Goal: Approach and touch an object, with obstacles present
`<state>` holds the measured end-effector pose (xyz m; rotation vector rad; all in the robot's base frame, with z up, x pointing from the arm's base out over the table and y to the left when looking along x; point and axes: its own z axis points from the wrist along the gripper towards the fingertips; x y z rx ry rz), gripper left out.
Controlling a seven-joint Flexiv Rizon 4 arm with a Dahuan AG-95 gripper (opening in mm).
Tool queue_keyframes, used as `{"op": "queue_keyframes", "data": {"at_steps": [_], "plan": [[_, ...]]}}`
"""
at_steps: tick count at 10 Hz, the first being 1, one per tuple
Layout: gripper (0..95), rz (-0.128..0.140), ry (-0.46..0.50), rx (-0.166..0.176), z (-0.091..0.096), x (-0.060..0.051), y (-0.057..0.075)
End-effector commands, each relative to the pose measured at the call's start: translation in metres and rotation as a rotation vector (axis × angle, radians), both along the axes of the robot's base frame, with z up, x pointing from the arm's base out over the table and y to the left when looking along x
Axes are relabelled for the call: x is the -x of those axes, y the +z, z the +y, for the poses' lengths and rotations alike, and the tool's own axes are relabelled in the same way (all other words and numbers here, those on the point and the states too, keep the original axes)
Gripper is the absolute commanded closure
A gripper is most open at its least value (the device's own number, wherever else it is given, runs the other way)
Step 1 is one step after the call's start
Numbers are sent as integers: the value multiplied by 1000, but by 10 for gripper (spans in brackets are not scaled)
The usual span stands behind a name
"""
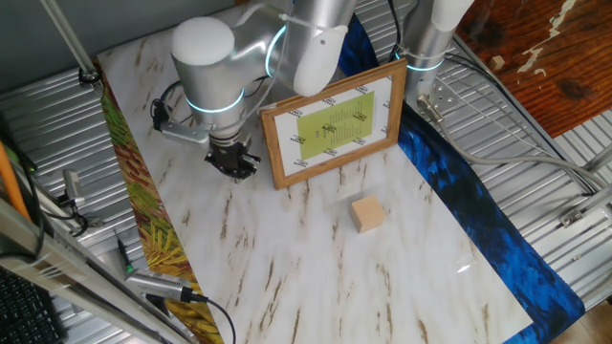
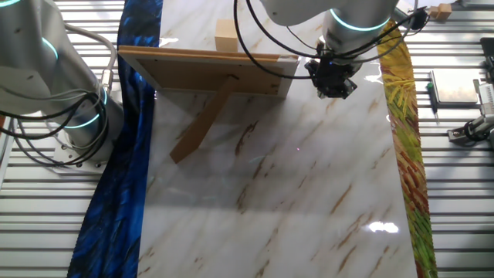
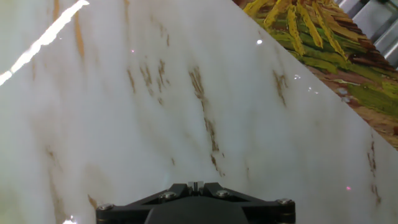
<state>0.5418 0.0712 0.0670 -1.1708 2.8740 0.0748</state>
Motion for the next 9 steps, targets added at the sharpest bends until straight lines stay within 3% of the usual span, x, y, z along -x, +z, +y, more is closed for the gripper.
{"op": "queue_keyframes", "data": {"at_steps": [1, 5, 9], "plan": [[950, 0, -55, -22, 21, -7, -4], [950, -14, -94, -25, 64, -13, -10], [950, -5, -178, -27, 85, -8, -8]]}}
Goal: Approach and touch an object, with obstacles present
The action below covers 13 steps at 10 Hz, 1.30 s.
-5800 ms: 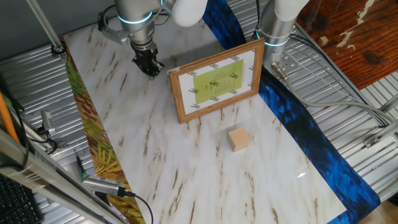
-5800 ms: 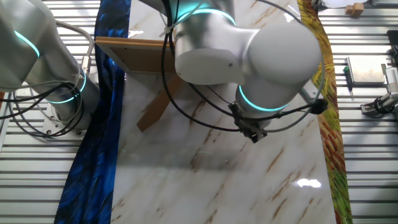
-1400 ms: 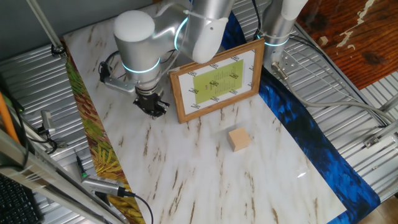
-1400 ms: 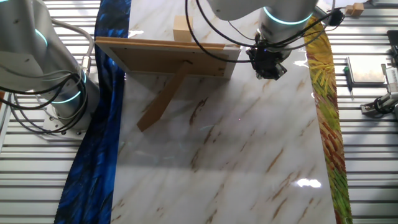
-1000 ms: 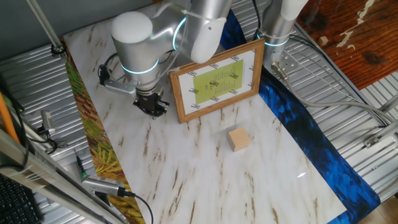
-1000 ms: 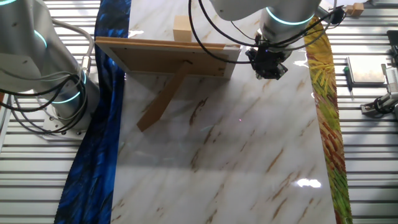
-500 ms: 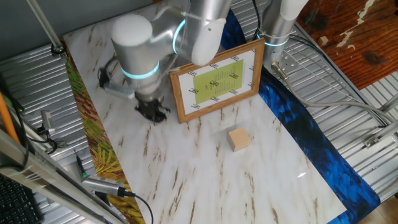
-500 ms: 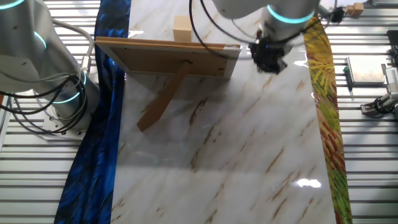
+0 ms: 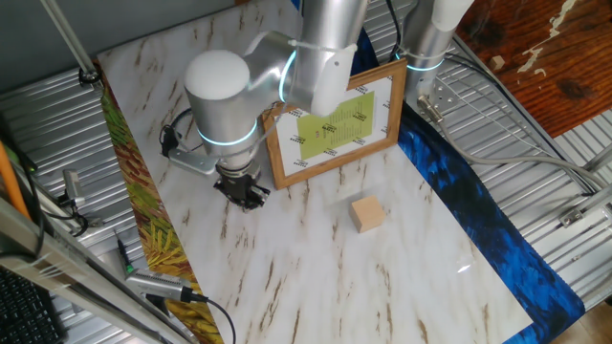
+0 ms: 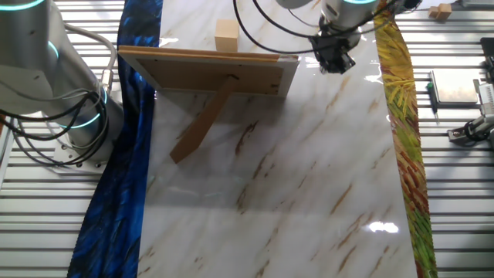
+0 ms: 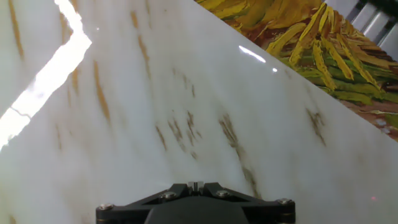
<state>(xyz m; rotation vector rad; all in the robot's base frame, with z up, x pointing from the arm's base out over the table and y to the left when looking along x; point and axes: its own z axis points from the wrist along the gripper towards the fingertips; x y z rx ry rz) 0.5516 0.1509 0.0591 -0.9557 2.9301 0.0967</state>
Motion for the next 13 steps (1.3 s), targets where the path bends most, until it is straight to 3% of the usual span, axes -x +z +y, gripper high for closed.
{"op": "queue_keyframes", "data": {"at_steps": [1, 5, 7, 10, 13], "plan": [[950, 7, -57, -6, 12, 5, 0], [950, 21, -96, 0, 34, 15, -7], [950, 30, -85, 1, 34, 15, -7], [950, 22, -57, 5, 26, 24, -11], [950, 16, 70, 4, 23, 26, -12]]}}
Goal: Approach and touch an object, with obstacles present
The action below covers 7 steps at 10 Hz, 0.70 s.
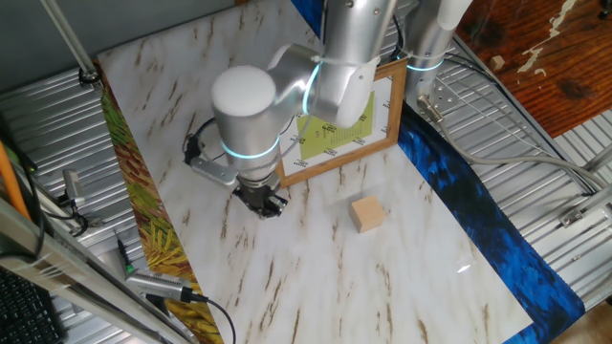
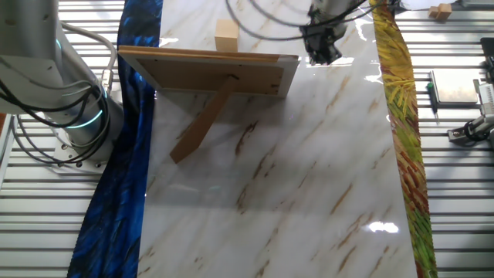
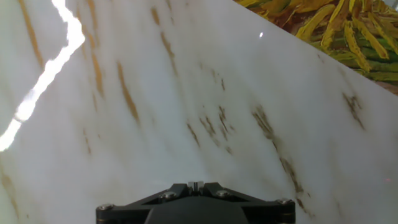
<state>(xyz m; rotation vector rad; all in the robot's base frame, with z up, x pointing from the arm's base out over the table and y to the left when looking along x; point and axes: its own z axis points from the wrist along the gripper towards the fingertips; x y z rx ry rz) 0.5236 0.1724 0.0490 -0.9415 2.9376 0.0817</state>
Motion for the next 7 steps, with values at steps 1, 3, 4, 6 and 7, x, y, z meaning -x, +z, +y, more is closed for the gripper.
{"op": "queue_keyframes", "data": {"at_steps": [1, 3, 4, 6, 7], "plan": [[950, 21, 113, -7, 2, -2, -2], [950, 48, 133, 11, 2, -2, -2], [950, 54, 136, 11, 2, -2, -2], [950, 54, 151, 1, 3, 1, -4], [950, 57, 144, -20, 11, 9, -11]]}}
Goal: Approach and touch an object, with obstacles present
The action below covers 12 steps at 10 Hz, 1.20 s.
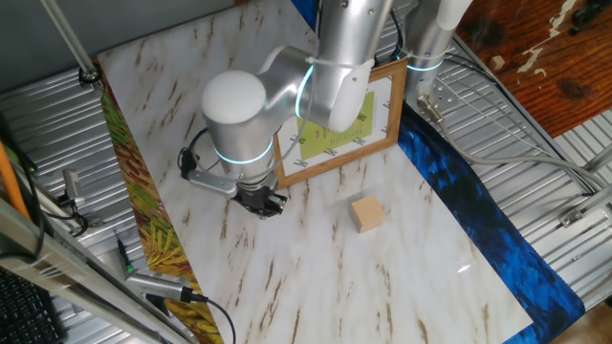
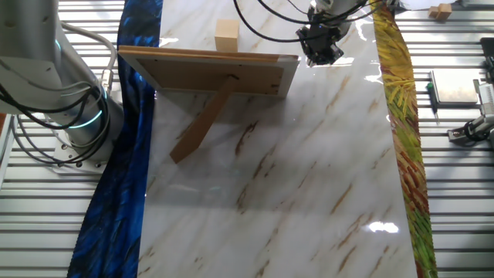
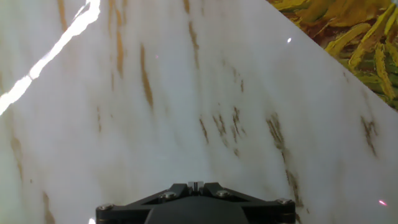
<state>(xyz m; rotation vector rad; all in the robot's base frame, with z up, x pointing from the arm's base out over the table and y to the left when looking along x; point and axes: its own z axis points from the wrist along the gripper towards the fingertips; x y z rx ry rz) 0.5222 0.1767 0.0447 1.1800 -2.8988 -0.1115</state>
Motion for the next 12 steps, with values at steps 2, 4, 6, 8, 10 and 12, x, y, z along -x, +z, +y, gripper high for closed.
{"op": "queue_keyframes", "data": {"at_steps": [2, 4, 6, 8, 10, 12], "plan": [[950, 4, -49, -44, 26, 24, -19], [950, 36, -70, -58, 38, 37, -20], [950, 69, -99, -65, 48, 51, -20], [950, 82, -114, -78, 52, 60, -19], [950, 86, -125, -79, 56, 68, -19], [950, 83, -108, -74, 57, 70, -16]]}}
